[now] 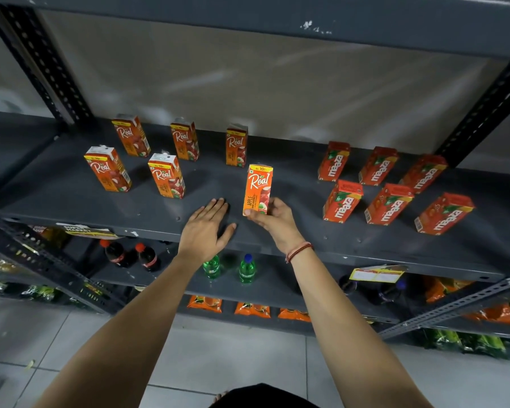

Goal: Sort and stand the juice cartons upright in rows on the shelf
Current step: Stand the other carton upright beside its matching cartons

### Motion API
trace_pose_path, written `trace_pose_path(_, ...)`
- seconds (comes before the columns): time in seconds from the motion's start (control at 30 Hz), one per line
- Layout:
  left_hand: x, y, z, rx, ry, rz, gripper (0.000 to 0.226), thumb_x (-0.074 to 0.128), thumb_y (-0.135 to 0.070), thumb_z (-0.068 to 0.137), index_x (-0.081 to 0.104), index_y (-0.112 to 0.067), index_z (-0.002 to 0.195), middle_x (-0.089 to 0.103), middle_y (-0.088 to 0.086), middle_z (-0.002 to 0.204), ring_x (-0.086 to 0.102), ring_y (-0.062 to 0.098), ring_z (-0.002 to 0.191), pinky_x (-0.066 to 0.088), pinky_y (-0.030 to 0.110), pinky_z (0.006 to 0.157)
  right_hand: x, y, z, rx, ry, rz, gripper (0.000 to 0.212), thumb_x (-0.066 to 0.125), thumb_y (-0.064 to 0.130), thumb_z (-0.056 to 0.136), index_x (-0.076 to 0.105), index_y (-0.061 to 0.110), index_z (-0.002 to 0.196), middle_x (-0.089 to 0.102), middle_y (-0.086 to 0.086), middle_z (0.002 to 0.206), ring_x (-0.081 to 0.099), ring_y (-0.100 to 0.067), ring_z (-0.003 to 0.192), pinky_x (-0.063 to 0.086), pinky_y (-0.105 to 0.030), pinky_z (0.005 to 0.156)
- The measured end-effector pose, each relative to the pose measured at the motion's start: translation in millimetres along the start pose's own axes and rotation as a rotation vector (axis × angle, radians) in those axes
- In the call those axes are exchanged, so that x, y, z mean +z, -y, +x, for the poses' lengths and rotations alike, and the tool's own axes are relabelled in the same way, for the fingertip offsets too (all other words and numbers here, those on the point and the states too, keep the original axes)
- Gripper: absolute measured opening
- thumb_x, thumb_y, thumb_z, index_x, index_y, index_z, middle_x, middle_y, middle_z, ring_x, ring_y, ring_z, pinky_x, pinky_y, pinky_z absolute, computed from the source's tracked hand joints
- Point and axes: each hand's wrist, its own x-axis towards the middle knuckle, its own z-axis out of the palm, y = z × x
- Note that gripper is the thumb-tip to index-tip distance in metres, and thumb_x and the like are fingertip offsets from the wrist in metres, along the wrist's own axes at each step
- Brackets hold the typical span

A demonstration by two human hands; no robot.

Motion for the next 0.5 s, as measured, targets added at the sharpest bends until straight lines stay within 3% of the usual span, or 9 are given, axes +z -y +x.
trace_pose_path(0.23, -3.3, 7.1, -1.2, 0.004, 0.021, -0.035, 0.077, 0.021, -0.058, 0.085, 0.039, -0.007, 0.139, 0.038, 0.011, 0.149, 0.031, 0.021, 0.139, 0.023, 0.037, 0.115, 11.2, 8.6, 19.7, -0.060, -0.093, -0.224, 0.053, 0.085, 0.021, 0.062, 0.056, 0.018, 0.106, 0.069, 0.000, 0.106, 0.064, -0.013, 0.099, 0.048, -0.032, 0.091)
trace_pose_path(0.33, -5.4, 14.5, -6.5, -0.037, -0.011, -0.027, 0.076, 0.023, -0.058, 0.086, 0.043, -0.005, 0.137, 0.042, 0.013, 0.146, 0.035, 0.024, 0.137, 0.026, 0.038, 0.113, 23.0, 12.2, 31.3, -0.119, -0.113, -0.317, 0.051, 0.087, 0.020, 0.058, 0.058, 0.021, 0.100, 0.068, 0.005, 0.095, 0.064, -0.009, 0.090, 0.049, -0.030, 0.089)
trace_pose_path(0.5, -6.8, 12.6, -11.7, -0.113, -0.054, -0.015, 0.071, 0.027, -0.052, 0.086, 0.049, -0.001, 0.132, 0.049, 0.017, 0.140, 0.042, 0.028, 0.132, 0.030, 0.041, 0.110, 45.7, 6.9, 45.9, -0.174, -0.119, -0.436, 0.055, 0.086, 0.018, 0.060, 0.058, 0.012, 0.106, 0.070, -0.004, 0.103, 0.065, -0.013, 0.093, 0.048, -0.017, 0.080)
